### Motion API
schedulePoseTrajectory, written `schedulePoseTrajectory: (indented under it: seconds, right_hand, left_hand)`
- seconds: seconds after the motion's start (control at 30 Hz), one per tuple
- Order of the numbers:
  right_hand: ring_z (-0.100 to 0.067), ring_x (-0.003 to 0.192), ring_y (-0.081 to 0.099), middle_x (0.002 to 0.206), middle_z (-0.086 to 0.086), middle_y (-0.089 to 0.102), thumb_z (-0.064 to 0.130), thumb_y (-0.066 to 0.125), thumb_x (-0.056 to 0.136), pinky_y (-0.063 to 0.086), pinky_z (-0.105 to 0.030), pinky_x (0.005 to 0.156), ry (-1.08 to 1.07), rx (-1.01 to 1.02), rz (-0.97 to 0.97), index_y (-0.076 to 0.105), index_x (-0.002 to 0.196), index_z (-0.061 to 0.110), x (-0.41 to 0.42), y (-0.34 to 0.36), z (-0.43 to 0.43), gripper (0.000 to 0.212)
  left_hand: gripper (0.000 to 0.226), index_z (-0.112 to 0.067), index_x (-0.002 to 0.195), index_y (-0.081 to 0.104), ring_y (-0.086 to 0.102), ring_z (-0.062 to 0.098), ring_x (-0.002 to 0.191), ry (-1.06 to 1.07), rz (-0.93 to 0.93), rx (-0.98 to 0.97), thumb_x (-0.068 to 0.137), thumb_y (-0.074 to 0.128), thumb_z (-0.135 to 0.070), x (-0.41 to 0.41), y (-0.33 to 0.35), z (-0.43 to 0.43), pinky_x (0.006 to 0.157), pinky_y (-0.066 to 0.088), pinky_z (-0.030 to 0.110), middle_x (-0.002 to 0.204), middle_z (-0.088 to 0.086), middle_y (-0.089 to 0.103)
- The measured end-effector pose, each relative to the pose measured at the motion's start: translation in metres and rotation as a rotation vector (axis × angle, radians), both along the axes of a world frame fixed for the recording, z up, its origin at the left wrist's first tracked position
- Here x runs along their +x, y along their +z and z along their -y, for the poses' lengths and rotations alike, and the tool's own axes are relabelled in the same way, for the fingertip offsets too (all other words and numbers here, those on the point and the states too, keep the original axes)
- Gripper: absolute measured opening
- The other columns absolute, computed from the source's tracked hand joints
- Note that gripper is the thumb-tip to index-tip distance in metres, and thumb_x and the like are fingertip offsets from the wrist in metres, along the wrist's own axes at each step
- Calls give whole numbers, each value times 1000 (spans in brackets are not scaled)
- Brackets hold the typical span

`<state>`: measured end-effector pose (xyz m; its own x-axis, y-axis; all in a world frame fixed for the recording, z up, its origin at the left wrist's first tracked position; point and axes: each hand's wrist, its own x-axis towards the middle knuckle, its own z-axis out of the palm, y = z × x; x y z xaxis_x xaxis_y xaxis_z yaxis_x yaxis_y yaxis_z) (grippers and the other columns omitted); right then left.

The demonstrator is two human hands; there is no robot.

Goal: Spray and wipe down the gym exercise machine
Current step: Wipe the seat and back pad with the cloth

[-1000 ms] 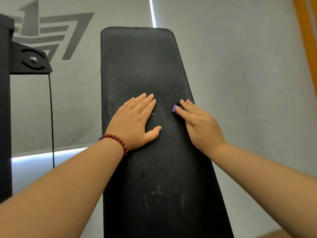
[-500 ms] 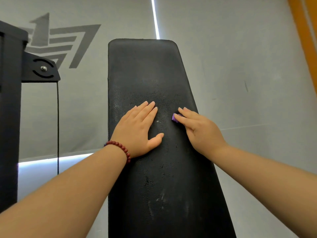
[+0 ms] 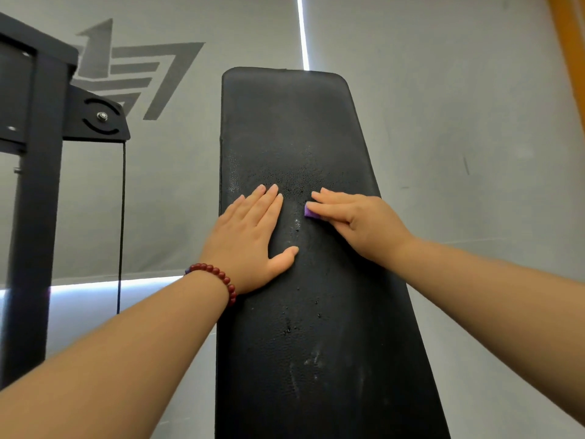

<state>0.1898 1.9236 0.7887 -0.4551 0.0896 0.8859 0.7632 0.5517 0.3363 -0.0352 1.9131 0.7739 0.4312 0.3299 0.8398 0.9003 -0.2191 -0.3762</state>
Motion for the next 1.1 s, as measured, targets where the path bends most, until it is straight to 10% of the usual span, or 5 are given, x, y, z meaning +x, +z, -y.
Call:
schedulePoseTrajectory:
  seconds: [0.13, 0.47, 0.77, 0.97, 1.1]
  right_hand:
    - [-20, 128, 54, 134, -2, 60, 13, 54, 96, 34, -21, 104, -22, 19, -207, 67, 125, 20, -22, -1, -8, 33]
    - [-31, 103, 69, 116, -12, 70, 8, 47, 85, 59, -44, 73, -94, 252, 93, 74, 110, 11, -25, 1, -5, 37]
    - [-32, 109, 67, 122, -15, 67, 7, 38, 85, 55, -41, 85, -128, 303, 389, 70, 117, 8, -18, 2, 1, 46]
    - [-40, 114, 62, 127, -20, 63, -3, 49, 77, 52, -53, 87, -163, 200, 25, 65, 122, 2, -50, -15, -1, 48]
    - [-35, 115, 63, 128, -18, 63, 8, 35, 85, 53, -48, 88, -105, 201, 177, 66, 123, 3, -46, -40, 10, 49]
  left_hand:
    - [98, -17, 156, 9, -2, 12, 150, -20, 17, -2, 74, 6, -71, -1, -2, 3, 117, -10, 27, 163, -3, 2]
    - [94, -15, 155, 16, 5, 13, 150, -58, 63, 11, 78, 12, -68, -3, -10, 3, 117, -8, 28, 163, -2, 10]
    - [91, -13, 155, 17, 2, 16, 150, -104, 237, 22, 77, 12, -59, -6, -20, 4, 115, -7, 26, 163, 1, 9]
    - [78, -14, 156, 13, -1, 14, 150, -113, 316, -14, 85, 23, -46, -7, -23, 4, 118, -4, 26, 164, -2, 5]
    - [75, -12, 155, 14, -1, 14, 150, -145, 346, -16, 86, 23, -41, -7, -25, 3, 117, -4, 24, 164, 0, 6]
